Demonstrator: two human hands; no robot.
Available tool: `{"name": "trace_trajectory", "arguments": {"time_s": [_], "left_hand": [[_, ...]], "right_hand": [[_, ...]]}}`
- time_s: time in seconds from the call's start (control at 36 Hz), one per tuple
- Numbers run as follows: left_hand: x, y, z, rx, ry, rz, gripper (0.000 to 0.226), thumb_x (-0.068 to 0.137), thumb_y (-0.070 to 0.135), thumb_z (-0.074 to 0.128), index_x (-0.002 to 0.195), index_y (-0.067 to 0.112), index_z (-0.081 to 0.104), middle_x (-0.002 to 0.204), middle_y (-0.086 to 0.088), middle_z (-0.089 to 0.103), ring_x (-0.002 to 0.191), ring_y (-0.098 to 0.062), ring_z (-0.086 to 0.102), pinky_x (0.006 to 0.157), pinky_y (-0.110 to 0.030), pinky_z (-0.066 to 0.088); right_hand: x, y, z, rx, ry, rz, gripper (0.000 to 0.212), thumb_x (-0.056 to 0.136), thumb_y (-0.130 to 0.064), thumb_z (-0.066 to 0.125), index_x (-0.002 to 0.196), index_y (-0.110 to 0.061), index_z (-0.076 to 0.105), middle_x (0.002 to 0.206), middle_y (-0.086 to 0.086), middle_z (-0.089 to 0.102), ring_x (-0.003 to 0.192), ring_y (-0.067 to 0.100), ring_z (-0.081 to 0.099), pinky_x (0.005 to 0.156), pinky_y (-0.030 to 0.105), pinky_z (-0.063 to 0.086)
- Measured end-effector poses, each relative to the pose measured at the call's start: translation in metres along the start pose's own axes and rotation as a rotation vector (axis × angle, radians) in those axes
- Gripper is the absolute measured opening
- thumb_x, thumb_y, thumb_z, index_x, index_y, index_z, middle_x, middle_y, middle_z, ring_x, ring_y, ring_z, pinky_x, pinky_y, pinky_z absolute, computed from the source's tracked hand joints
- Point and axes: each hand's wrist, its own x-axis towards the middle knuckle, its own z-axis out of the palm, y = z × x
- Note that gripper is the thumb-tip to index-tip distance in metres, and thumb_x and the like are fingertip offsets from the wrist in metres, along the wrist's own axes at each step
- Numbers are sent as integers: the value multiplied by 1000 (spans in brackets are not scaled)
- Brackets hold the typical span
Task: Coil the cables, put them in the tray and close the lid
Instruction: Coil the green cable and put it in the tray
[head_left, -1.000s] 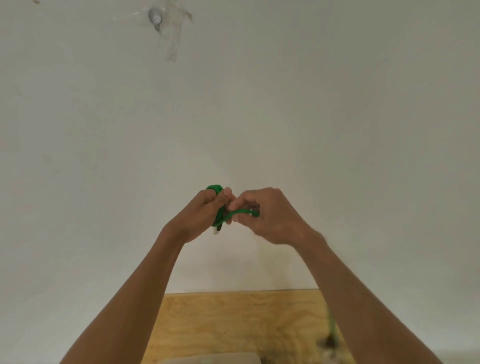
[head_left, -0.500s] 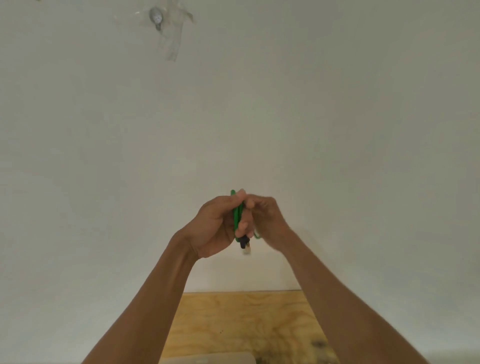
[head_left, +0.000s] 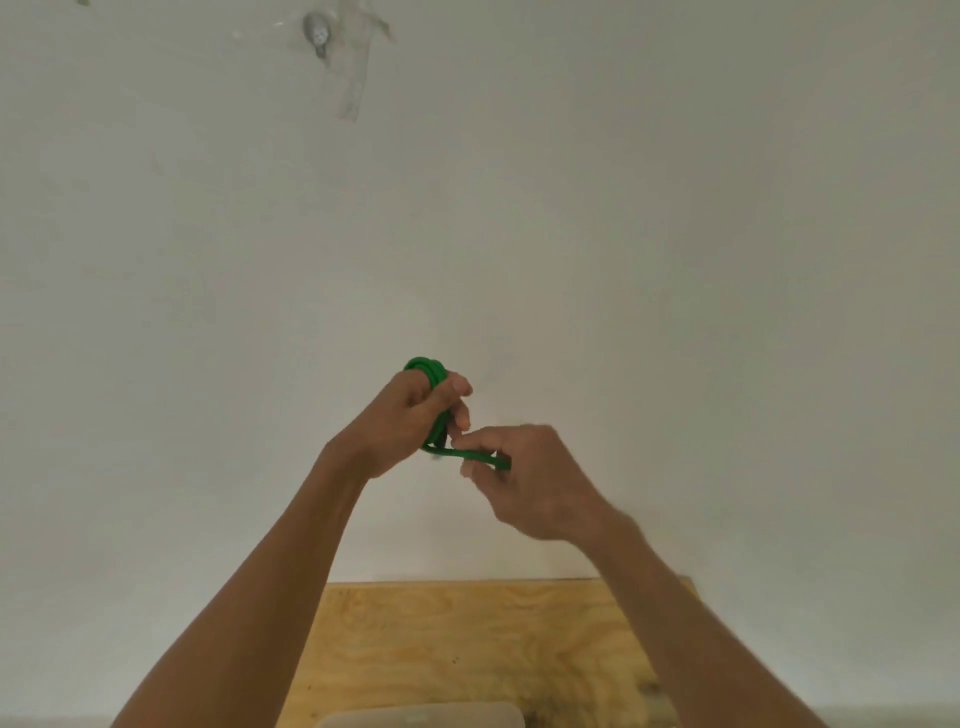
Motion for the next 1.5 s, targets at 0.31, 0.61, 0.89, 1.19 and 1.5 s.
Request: {"name": "trace_trajectory", "arguments": {"time_s": [0.31, 0.61, 0.89, 1.19, 1.5], "left_hand": [[-25, 11, 36, -561, -339, -197, 75, 96, 69, 20, 73, 6, 54, 44, -6, 35, 40, -18, 31, 53, -34, 40], [-18, 21, 44, -481, -47, -189, 73, 94, 67, 38, 55, 6, 46, 40, -3, 24, 37, -20, 23, 49, -30, 41], [-6, 13, 55, -364, 521, -118, 64, 85, 55, 68, 53, 2, 50, 42, -10, 40, 34, -22, 41, 49, -34, 43], [-2, -6, 57, -40, 631, -48, 66, 94, 66, 41, 78, 7, 66, 57, -12, 54, 57, -34, 56, 54, -47, 49], [4, -3, 55, -253, 792, -213, 65, 95, 60, 40, 72, 2, 60, 58, -5, 53, 57, -22, 54, 56, -41, 51]], "right_hand": [[45, 6, -55, 371, 8, -69, 18, 81, -27, 80, 87, -10, 74, 80, 6, 74, 74, 15, 67, 75, 28, 54], [29, 5, -7, 786, 192, 74, 19, 100, -26, 57, 92, -11, 64, 78, 7, 67, 72, 19, 64, 75, 46, 56], [36, 1, -3, 692, 342, 87, 19, 97, -27, 62, 96, -9, 67, 86, 11, 73, 78, 31, 70, 71, 43, 61], [49, 2, -1, 405, 383, 144, 20, 93, -35, 66, 89, -16, 69, 87, -5, 71, 77, 6, 65, 71, 13, 50], [31, -22, 4, 267, 274, 146, 22, 96, -18, 63, 114, -17, 74, 98, -2, 73, 82, 3, 66, 70, 3, 47]]}}
